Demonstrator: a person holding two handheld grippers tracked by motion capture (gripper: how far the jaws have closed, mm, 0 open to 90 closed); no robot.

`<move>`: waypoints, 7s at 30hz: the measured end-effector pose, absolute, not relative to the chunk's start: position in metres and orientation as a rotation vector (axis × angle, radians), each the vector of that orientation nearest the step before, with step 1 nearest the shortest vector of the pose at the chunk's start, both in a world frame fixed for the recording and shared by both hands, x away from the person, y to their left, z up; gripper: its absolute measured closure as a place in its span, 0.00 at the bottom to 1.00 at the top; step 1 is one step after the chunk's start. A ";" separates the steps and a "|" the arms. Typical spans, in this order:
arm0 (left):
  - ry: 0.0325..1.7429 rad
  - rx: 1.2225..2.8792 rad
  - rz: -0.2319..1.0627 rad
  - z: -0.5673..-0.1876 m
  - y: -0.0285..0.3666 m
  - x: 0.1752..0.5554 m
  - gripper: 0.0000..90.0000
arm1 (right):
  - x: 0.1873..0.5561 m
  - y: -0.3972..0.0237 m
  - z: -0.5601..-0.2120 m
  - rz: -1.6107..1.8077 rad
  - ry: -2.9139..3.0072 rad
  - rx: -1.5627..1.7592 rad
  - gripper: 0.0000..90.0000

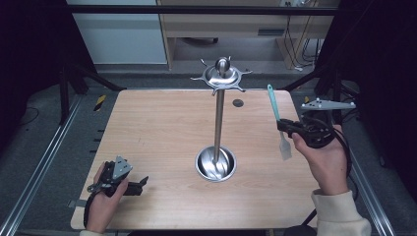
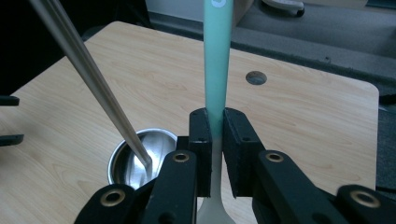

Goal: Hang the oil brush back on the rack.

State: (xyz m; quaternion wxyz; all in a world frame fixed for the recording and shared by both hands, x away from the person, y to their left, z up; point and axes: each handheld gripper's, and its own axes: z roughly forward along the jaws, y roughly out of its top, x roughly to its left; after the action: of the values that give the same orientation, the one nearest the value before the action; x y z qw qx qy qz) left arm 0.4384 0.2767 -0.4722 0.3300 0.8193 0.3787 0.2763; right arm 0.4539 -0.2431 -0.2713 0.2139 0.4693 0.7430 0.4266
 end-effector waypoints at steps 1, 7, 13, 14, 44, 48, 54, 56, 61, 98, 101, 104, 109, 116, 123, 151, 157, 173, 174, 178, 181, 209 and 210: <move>0.990 2.143 0.723 -0.472 0.277 0.438 0.03 | 0.454 -0.243 -0.271 1.184 2.062 1.302 0.91; 0.994 2.138 0.722 -0.473 0.277 0.439 0.03 | 0.445 -0.245 -0.267 1.231 2.035 1.259 0.91; 0.996 2.137 0.723 -0.473 0.277 0.439 0.03 | 0.435 -0.245 -0.264 1.272 2.010 1.215 0.91; 0.996 2.137 0.723 -0.473 0.277 0.439 0.03 | 0.434 -0.244 -0.264 1.276 2.005 1.213 0.91; 0.993 2.145 0.725 -0.473 0.277 0.439 0.03 | 0.422 -0.241 -0.262 1.338 1.943 1.157 0.91; 0.993 2.144 0.723 -0.473 0.277 0.439 0.03 | 0.419 -0.240 -0.262 1.345 1.947 1.149 0.91; 0.993 2.143 0.723 -0.473 0.277 0.439 0.03 | 0.415 -0.239 -0.261 1.353 1.939 1.131 0.91; 0.993 2.144 0.723 -0.473 0.277 0.439 0.03 | 0.415 -0.238 -0.261 1.356 1.938 1.125 0.91; 0.996 2.141 0.726 -0.473 0.277 0.439 0.03 | 0.413 -0.238 -0.260 1.372 1.931 1.111 0.91; 0.991 2.146 0.725 -0.473 0.277 0.439 0.03 | 0.390 -0.212 -0.255 1.456 1.934 0.928 0.91; 0.991 2.147 0.725 -0.473 0.276 0.439 0.03 | 0.389 -0.209 -0.255 1.469 1.940 0.911 0.91; 0.991 2.147 0.725 -0.473 0.276 0.439 0.03 | 0.389 -0.208 -0.255 1.468 1.949 0.900 0.91; 0.991 2.147 0.725 -0.473 0.276 0.439 0.03 | 0.390 -0.203 -0.256 1.470 1.965 0.890 0.91; 0.990 2.148 0.723 -0.473 0.276 0.439 0.03 | 0.392 -0.200 -0.256 1.475 1.980 0.875 0.91; 0.987 2.151 0.723 -0.473 0.276 0.439 0.03 | 0.393 -0.196 -0.256 1.471 1.987 0.873 0.91; 0.987 2.150 0.723 -0.473 0.276 0.439 0.03 | 0.409 -0.180 -0.272 1.529 1.952 0.908 0.91; 0.987 2.149 0.723 -0.473 0.276 0.439 0.03 | 0.412 -0.175 -0.279 1.563 1.925 0.913 0.91; 0.986 2.150 0.722 -0.473 0.276 0.439 0.03 | 0.419 -0.165 -0.286 1.607 1.888 0.931 0.92; 0.987 2.150 0.722 -0.473 0.276 0.439 0.03 | 0.419 -0.165 -0.286 1.608 1.889 0.928 0.92; 0.986 2.151 0.722 -0.473 0.276 0.439 0.03 | 0.419 -0.164 -0.286 1.610 1.885 0.928 1.00; 0.985 2.151 0.722 -0.473 0.276 0.439 0.03 | 0.419 -0.163 -0.286 1.601 1.898 0.920 1.00; 0.985 2.155 0.720 -0.473 0.276 0.439 0.03 | 0.412 -0.197 -0.271 1.395 1.852 0.984 0.63; 0.984 2.154 0.720 -0.473 0.275 0.439 0.03 | 0.412 -0.199 -0.271 1.397 1.841 0.987 0.60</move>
State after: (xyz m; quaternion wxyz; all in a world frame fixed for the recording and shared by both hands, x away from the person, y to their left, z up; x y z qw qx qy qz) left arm 0.4390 0.2755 -0.4734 0.3268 0.8224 0.3758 0.2750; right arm 0.4125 -0.1987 -0.2711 0.3091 0.3735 0.6968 0.5286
